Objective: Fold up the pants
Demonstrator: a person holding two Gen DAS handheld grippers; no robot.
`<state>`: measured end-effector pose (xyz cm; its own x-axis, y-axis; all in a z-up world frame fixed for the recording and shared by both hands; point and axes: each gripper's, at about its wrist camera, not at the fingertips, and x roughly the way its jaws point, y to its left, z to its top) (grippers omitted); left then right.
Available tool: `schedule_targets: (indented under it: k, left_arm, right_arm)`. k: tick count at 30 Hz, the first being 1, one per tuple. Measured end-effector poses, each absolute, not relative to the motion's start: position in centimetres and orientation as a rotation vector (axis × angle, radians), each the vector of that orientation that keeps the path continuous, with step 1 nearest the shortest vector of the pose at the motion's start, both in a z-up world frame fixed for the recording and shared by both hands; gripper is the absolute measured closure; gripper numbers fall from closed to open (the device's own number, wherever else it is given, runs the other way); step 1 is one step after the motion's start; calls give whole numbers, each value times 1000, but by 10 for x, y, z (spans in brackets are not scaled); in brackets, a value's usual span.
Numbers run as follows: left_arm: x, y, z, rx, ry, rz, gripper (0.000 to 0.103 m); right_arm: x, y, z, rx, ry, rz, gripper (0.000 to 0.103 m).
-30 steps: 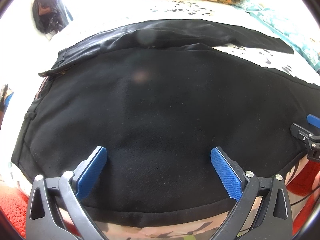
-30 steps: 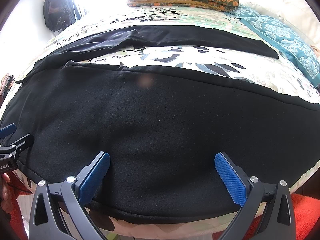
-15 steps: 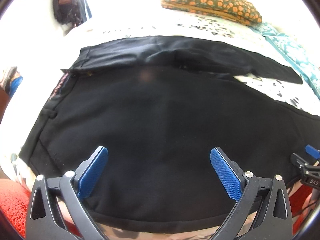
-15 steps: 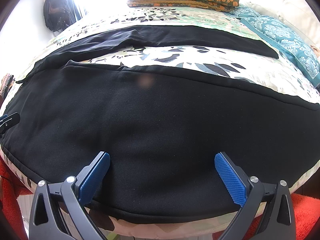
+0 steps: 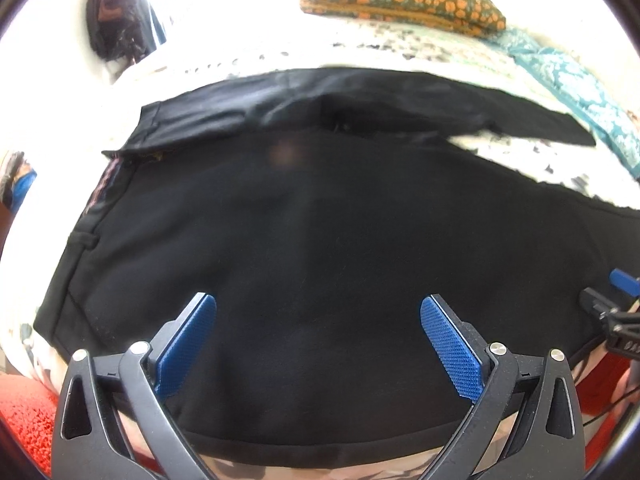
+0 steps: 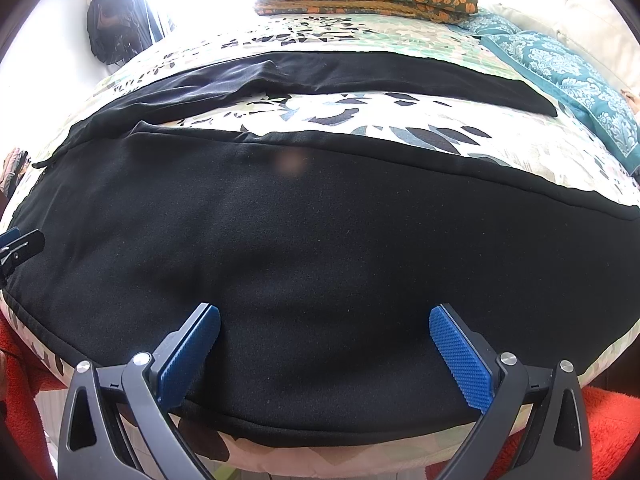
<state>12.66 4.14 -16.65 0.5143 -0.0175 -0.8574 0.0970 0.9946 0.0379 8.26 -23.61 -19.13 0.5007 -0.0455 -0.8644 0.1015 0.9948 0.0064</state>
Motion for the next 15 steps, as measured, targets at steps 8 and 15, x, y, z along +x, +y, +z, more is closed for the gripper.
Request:
schedule_targets:
  k: [8,15]
  left_arm:
    - [125,63,-153,-10,982,-18,1]
    - [145,98,-166,-30,1050,138,1]
  right_arm:
    - [81,-237,-171,69,985,-63,0]
    - [85,-223,-168,34,961,-13,0]
